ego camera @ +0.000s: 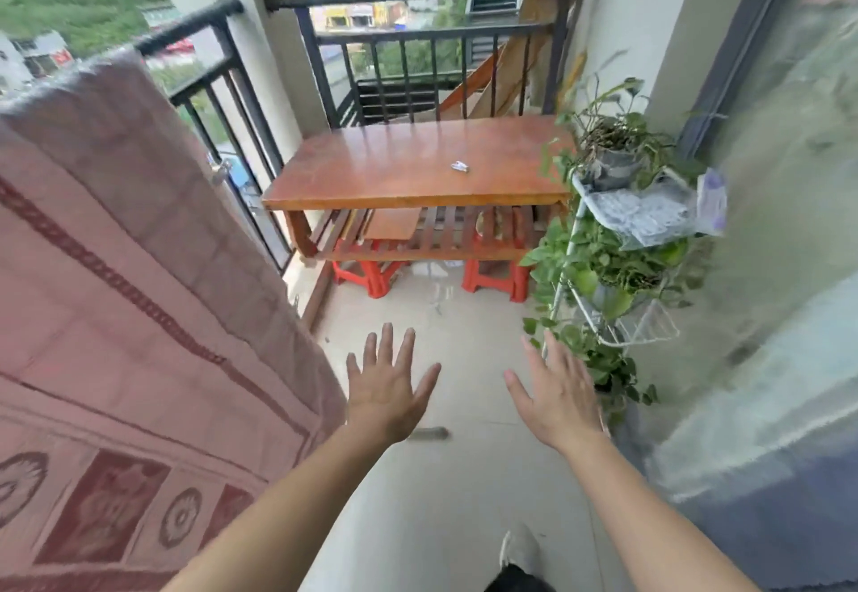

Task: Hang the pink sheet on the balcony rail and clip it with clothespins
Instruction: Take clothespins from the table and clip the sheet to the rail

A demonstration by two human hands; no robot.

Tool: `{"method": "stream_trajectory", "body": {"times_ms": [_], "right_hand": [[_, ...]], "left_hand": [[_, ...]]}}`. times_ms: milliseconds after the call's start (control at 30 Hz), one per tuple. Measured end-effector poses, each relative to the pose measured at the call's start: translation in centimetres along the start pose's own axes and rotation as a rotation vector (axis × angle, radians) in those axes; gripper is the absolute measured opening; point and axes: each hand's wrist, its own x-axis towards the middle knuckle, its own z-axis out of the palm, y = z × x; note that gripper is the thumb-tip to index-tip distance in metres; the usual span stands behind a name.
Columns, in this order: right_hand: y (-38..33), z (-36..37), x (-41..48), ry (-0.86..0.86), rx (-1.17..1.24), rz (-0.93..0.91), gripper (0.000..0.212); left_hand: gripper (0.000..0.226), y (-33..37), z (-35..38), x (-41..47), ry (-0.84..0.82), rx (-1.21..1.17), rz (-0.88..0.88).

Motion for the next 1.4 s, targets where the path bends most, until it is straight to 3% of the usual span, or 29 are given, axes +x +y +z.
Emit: {"method": "stream_trajectory", "body": {"times_ms": [300,633,967,1400], "right_hand": [[-0.2,-4.6,23.3,-0.024,0.004,-0.111,0.073],[-2.3,-2.8,48.2,-0.034,-0.054,-0.186,0.071],[-3.9,1.2,75.3,-0.18,-0.149,-0.02,0.069],[-3.2,8.7,93.8,-0.468,-0.143,-0.075,0.073]], "left_hand": [[0.08,1.0,-6.6,20.5,0.123,0.019,-0.112],[0.079,-1.0,-5.6,46.2,0.145,-0.066,-0.16],[0.079,-5.8,-2.8,73.2,-0.066,-0.118,-0.166],[0.079,-6.2,4.9,87.0,-0.392,-0.106,-0.303]]}}
